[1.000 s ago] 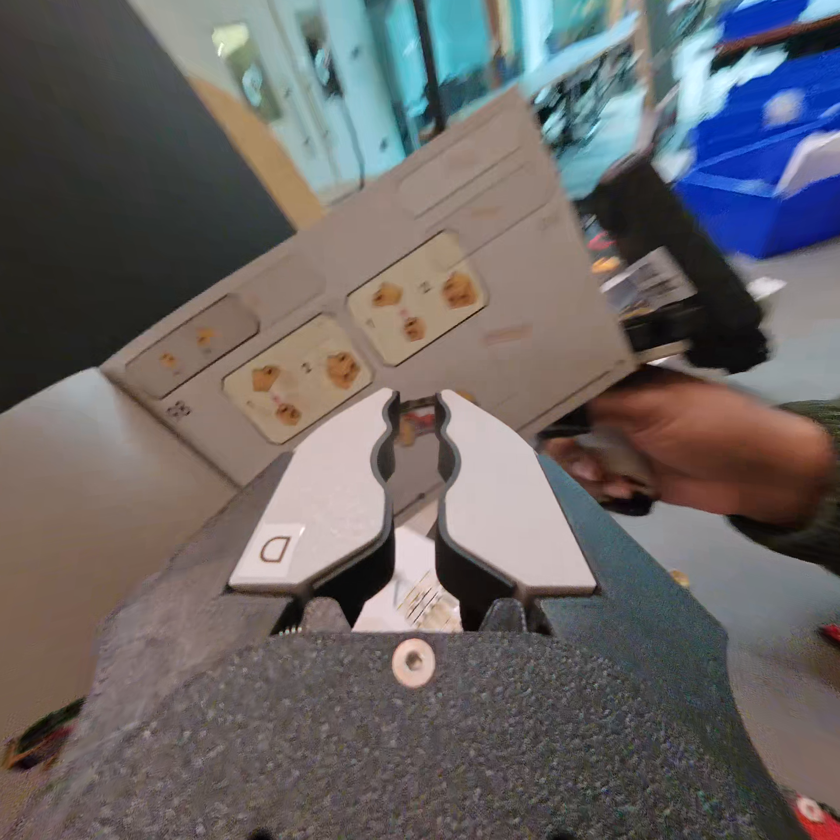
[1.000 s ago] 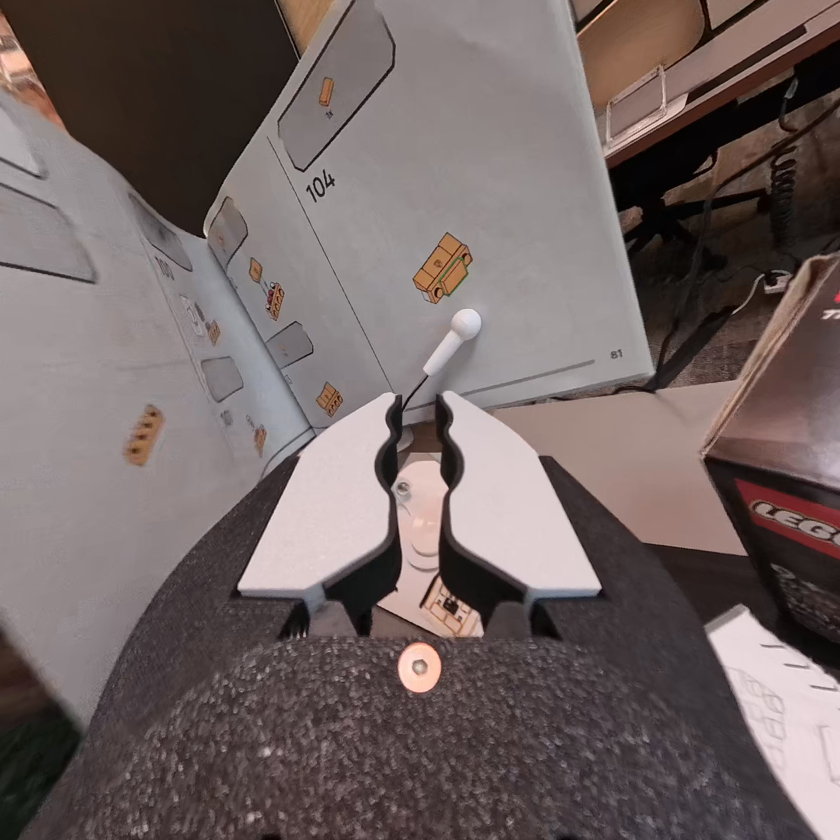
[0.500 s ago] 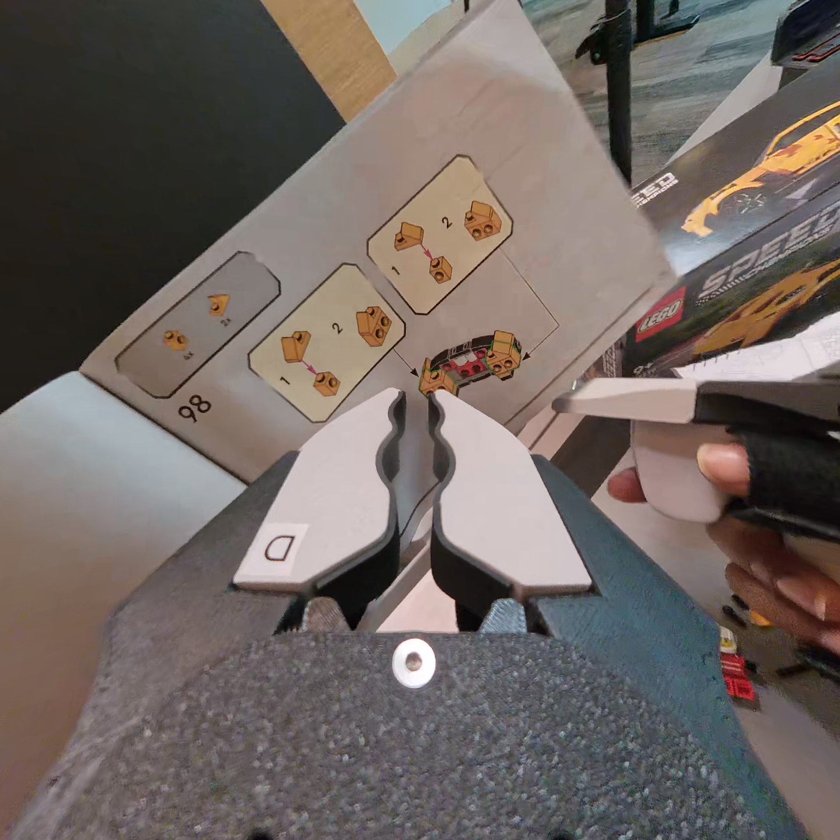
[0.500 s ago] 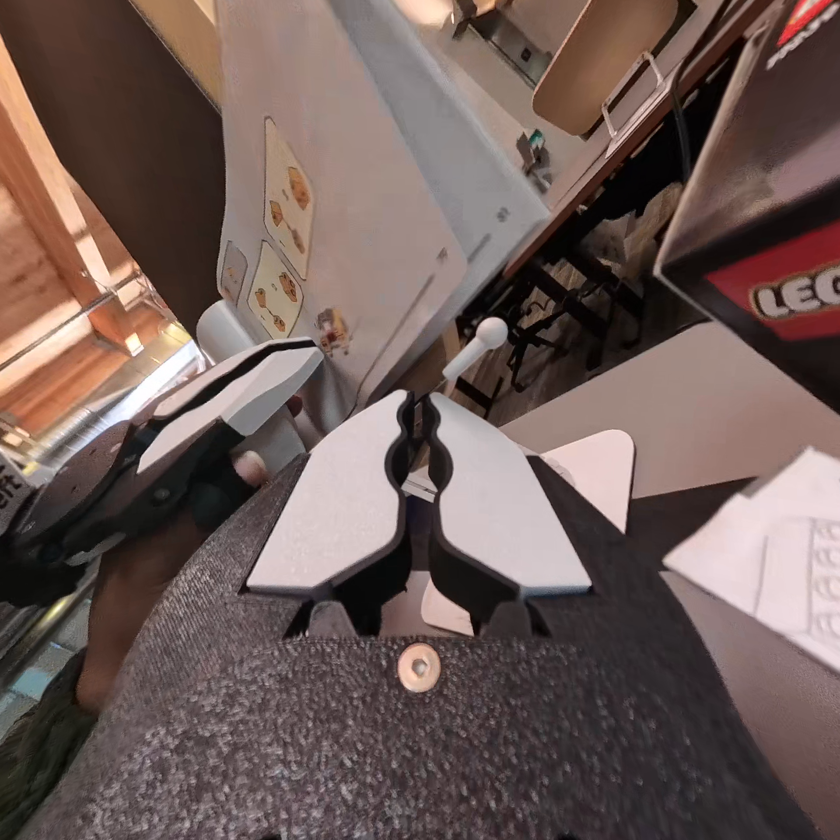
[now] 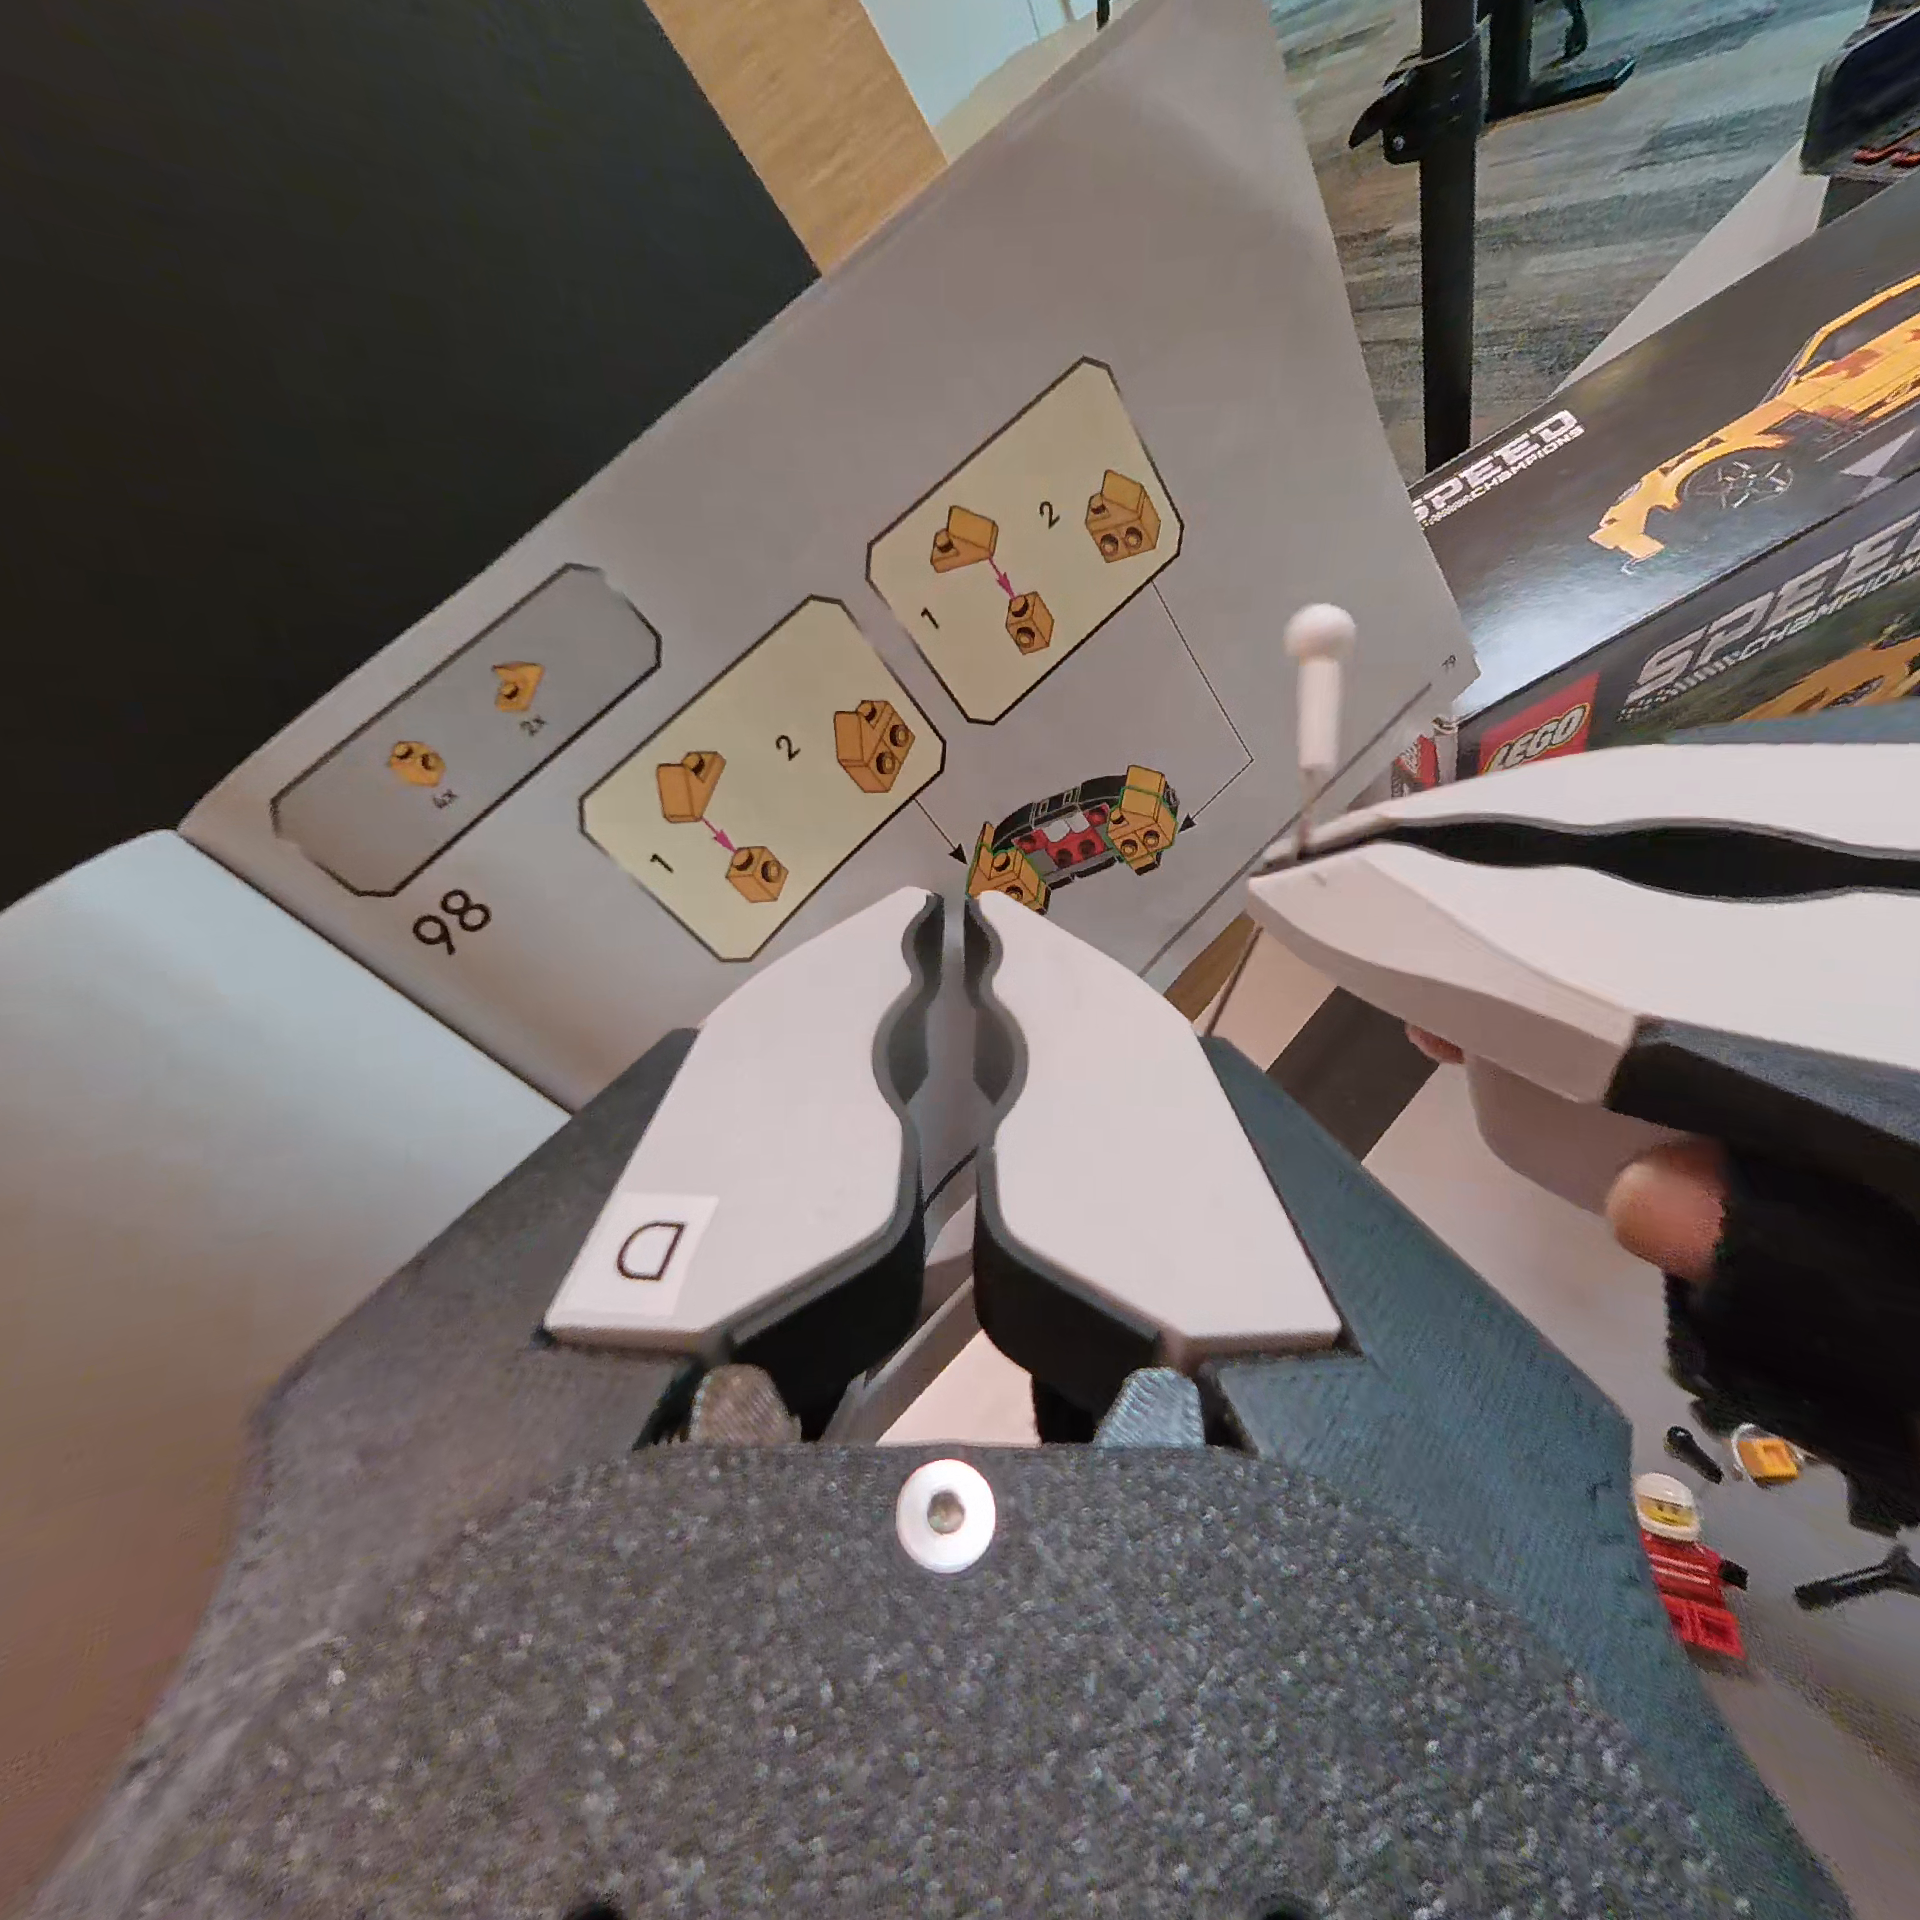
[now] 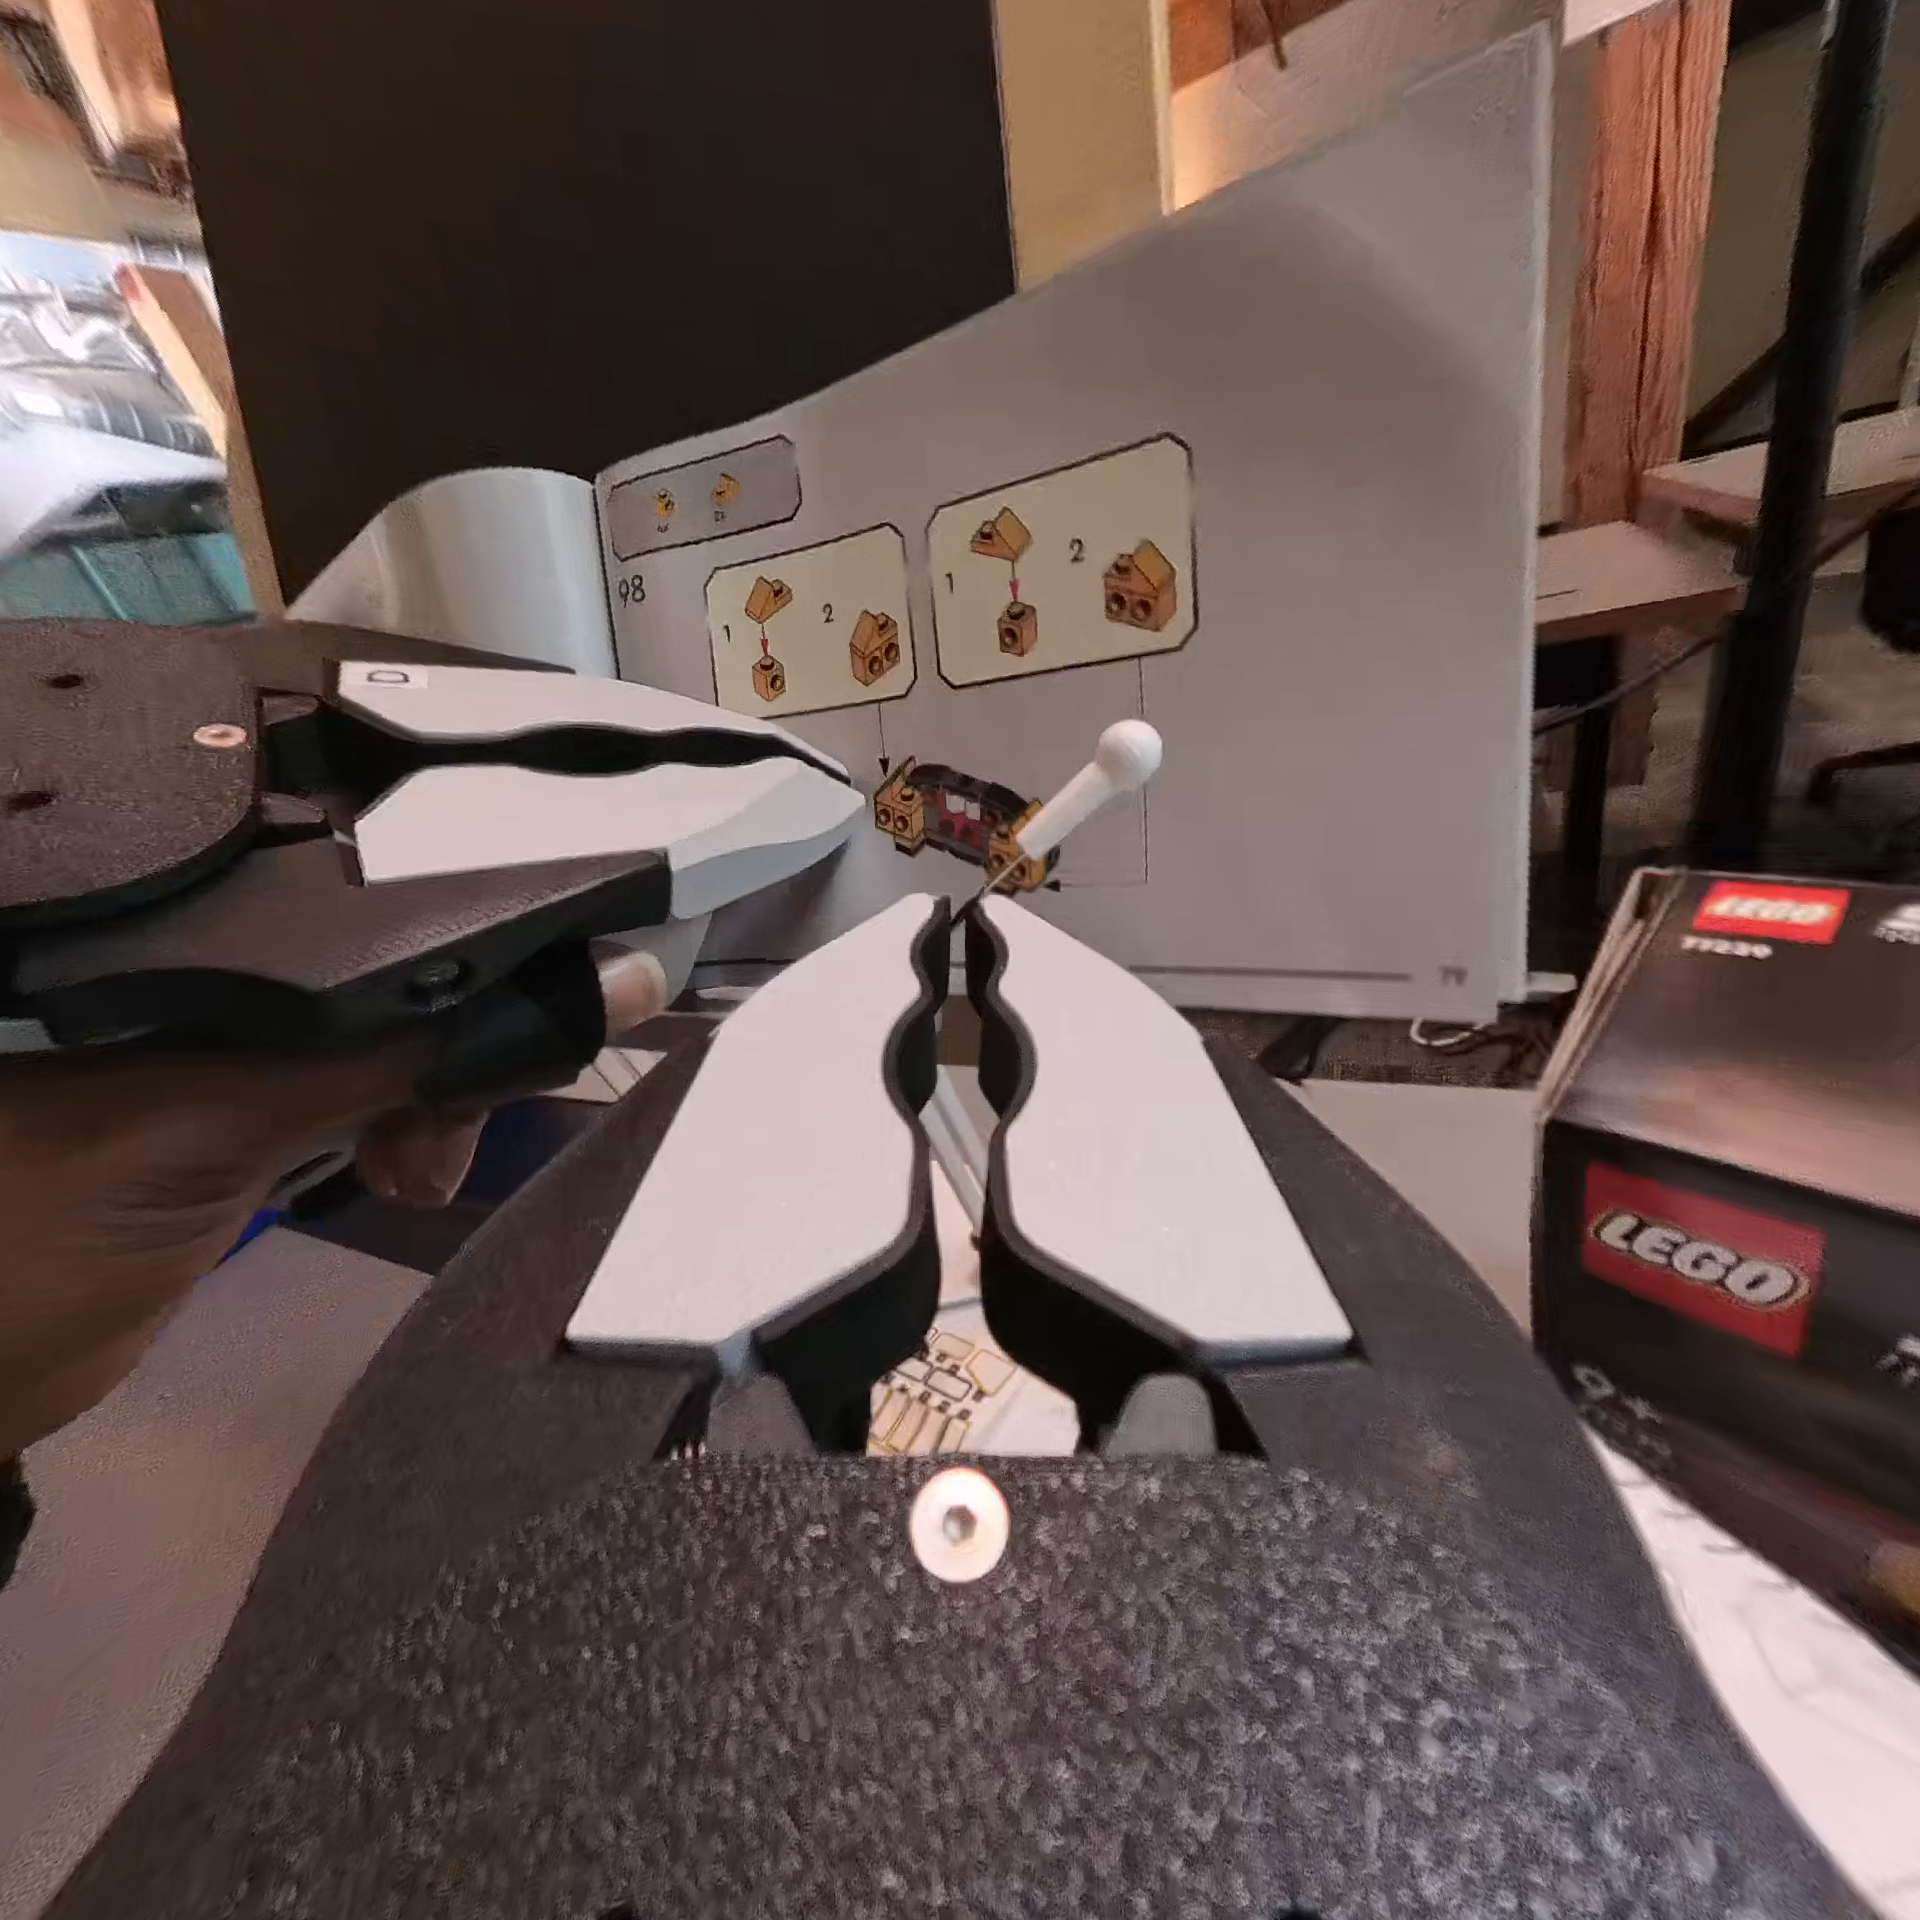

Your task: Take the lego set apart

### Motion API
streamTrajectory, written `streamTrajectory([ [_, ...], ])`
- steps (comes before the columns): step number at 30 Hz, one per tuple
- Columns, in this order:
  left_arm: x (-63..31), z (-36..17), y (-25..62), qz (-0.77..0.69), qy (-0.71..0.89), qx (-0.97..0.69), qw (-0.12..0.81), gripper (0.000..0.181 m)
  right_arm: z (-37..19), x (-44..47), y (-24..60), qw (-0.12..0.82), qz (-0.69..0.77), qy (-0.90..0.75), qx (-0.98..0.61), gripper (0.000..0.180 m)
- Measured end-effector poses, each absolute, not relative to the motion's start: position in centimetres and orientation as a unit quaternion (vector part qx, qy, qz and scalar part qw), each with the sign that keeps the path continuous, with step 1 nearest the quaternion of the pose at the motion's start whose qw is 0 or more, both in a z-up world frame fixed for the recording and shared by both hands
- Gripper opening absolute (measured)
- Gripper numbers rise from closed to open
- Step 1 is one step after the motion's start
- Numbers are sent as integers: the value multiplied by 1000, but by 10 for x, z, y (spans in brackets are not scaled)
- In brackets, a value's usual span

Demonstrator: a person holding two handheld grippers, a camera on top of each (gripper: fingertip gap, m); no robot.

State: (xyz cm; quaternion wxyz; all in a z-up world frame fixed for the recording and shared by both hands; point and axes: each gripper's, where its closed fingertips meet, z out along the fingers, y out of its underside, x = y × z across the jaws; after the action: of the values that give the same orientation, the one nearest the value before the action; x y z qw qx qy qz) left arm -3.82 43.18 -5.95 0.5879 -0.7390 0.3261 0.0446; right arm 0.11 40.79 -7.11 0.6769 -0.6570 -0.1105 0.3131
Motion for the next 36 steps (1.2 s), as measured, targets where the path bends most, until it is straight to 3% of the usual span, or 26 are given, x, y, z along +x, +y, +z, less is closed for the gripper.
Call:
streamTrajectory([
  [11, -33, -46, 413, -13, 323, -729, 604, 12, -70, -5, 421, 643, 305, -158, -685, 5],
  [21, -70, -22, 323, -59, 296, -690, 658, 7, -50, 21, 368, 658, 300, -233, -650, 23],
  [29, -92, -39, 223, -129, 297, -695, 642, 6, -50, 63, 278, 636, 263, -345, -639, 25],
  [36, -75, -93, 129, -185, 320, -725, 581, 6, -113, 96, 211, 540, 225, -428, -689, 24],
])
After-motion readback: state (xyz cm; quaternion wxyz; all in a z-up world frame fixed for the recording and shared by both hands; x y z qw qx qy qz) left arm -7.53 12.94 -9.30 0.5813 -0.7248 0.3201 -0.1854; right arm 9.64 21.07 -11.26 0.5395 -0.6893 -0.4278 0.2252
